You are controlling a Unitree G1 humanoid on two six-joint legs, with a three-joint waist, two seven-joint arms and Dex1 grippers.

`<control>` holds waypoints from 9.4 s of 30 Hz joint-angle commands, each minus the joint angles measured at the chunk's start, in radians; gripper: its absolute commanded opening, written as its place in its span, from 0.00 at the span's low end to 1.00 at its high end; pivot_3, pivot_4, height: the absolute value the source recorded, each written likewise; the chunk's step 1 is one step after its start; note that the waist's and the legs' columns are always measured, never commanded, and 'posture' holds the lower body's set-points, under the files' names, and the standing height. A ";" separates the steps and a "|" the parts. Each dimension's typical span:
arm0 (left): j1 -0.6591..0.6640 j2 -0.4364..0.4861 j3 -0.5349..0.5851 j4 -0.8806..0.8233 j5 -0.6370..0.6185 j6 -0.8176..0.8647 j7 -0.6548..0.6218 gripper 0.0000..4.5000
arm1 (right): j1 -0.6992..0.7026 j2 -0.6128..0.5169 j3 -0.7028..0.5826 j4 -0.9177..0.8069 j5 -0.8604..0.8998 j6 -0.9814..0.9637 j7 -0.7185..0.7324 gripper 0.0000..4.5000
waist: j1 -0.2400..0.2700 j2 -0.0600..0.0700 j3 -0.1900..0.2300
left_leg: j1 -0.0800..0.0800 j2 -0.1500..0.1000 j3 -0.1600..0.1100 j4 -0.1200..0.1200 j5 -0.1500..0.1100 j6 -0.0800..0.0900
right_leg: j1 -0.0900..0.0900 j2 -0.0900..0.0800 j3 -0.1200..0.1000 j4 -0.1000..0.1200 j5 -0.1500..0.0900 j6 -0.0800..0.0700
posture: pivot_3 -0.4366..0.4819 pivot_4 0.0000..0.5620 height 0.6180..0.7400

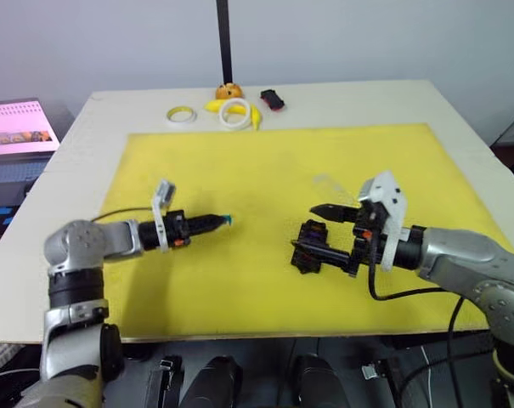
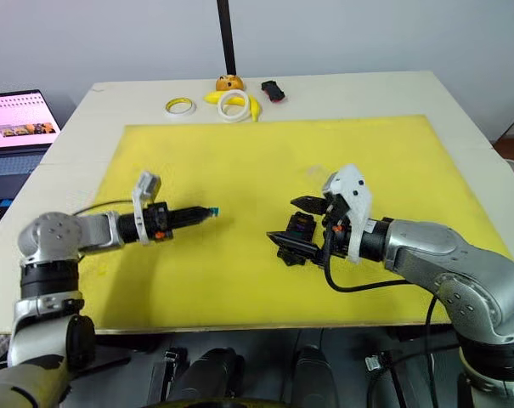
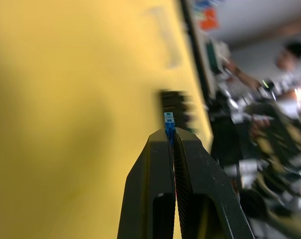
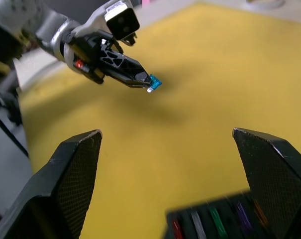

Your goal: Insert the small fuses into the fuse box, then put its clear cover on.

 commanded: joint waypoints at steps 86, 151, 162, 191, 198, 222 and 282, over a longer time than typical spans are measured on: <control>-0.266 -0.023 -0.617 0.239 0.605 -1.171 -0.701 1.00 | -0.020 -0.289 0.146 0.254 -0.175 -0.374 0.192 0.00 | -0.026 0.000 0.000 | -0.001 -0.001 0.002 0.000 -0.001 0.002 | 0.003 0.002 -0.003 -0.007 0.002 0.002 | 0.48 0.27 1.00; -0.279 -0.148 -0.589 0.420 0.771 -1.409 -0.654 1.00 | -0.096 -0.017 0.218 0.558 -0.674 -0.639 0.506 0.00 | -0.034 0.000 0.001 | -0.002 -0.001 0.000 0.000 -0.001 0.002 | 0.002 0.001 -0.003 -0.006 0.002 0.002 | 0.48 0.27 1.00; -0.278 -0.149 -0.586 0.422 0.773 -1.412 -0.652 1.00 | -0.098 -0.001 0.228 0.578 -0.694 -0.646 0.513 0.00 | -0.037 0.000 0.001 | -0.002 -0.001 0.000 0.000 -0.001 0.002 | 0.002 0.001 -0.003 -0.006 0.002 0.002 | 0.48 0.27 1.00; -0.268 -0.153 -0.585 0.417 0.774 -1.420 -0.646 1.00 | -0.082 -0.010 0.232 0.533 -0.738 -0.630 0.516 0.00 | -0.048 0.000 0.000 | -0.002 -0.001 0.000 0.000 -0.001 0.002 | 0.002 0.001 -0.003 -0.006 0.002 0.002 | 0.48 0.27 1.00; -0.265 -0.155 -0.585 0.413 0.773 -1.420 -0.644 1.00 | -0.084 -0.019 0.241 0.511 -0.751 -0.610 0.513 0.00 | -0.047 0.000 0.000 | -0.002 -0.001 0.000 0.000 -0.001 0.002 | 0.002 0.001 -0.003 -0.006 0.002 0.002 | 0.48 0.27 1.00; -0.263 -0.160 -0.584 0.415 0.772 -1.422 -0.632 1.00 | -0.140 -0.052 0.194 0.413 -0.651 -0.384 0.497 0.42 | -0.047 0.000 0.000 | -0.002 0.000 0.000 0.000 -0.001 0.002 | 0.002 0.001 -0.003 -0.006 0.002 0.002 | 0.48 0.27 1.00; -0.258 -0.156 -0.583 0.414 0.774 -1.439 -0.622 1.00 | -0.107 -0.036 0.282 0.457 -0.731 -0.433 0.468 0.01 | -0.049 0.000 0.000 | -0.002 0.000 0.000 0.000 -0.001 0.002 | 0.001 0.001 -0.003 -0.005 0.002 0.002 | 0.48 0.27 1.00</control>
